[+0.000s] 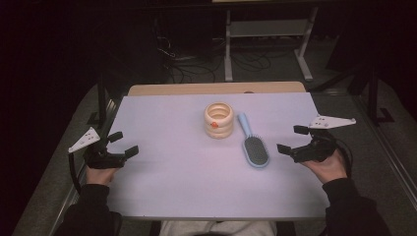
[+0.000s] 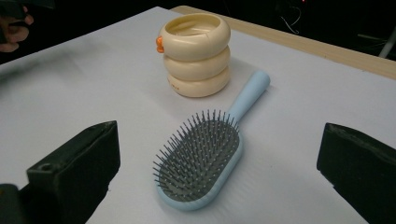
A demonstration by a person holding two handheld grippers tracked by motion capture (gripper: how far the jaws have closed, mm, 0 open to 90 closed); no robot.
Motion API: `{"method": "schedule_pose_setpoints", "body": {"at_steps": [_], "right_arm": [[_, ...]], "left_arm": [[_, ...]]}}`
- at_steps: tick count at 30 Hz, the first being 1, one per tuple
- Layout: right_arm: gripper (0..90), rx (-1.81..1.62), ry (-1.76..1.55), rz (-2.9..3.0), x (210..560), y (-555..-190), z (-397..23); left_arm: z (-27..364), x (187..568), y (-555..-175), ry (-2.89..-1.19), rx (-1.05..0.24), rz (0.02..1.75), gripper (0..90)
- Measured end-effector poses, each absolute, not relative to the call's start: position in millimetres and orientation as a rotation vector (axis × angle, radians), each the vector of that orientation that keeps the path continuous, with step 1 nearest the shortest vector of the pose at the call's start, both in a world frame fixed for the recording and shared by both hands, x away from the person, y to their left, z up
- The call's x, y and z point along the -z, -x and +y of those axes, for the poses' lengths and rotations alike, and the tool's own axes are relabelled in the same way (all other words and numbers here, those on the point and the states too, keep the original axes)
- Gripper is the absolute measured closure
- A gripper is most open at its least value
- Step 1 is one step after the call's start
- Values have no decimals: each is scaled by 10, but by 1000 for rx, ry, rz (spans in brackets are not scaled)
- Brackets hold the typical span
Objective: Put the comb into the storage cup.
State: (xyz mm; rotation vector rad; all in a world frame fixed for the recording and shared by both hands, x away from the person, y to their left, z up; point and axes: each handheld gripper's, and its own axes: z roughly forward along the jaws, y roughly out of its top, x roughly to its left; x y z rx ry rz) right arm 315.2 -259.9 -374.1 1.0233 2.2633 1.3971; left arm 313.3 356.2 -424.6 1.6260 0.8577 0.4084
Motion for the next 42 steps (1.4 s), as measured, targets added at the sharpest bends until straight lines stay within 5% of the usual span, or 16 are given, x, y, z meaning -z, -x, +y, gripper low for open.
{"method": "schedule_pose_setpoints", "body": {"at_steps": [42], "right_arm": [[0,-1292,-926,2411,3341,-3554,-2226]], "left_arm": [[3558,4255,-3151,-1626,-389,849,0]]}}
